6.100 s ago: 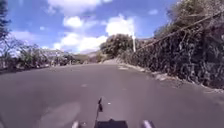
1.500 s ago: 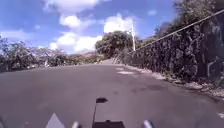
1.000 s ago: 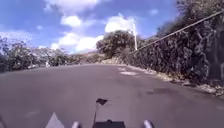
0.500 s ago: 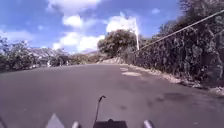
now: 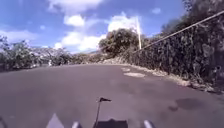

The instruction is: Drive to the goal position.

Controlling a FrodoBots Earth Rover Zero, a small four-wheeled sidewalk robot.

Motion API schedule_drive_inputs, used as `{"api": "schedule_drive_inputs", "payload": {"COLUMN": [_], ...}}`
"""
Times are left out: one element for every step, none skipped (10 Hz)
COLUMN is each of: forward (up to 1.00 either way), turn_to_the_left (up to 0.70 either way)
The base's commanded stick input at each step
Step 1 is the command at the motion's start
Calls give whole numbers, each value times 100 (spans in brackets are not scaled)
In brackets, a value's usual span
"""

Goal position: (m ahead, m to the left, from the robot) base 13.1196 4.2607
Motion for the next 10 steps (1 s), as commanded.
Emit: {"api": "schedule_drive_inputs", "payload": {"forward": [70, 70, 70, 70, 70, 70, 70, 70, 70, 70], "turn_to_the_left": [-21, -16, 0, 0, 0, 0, 0, 0, 0, 0]}}
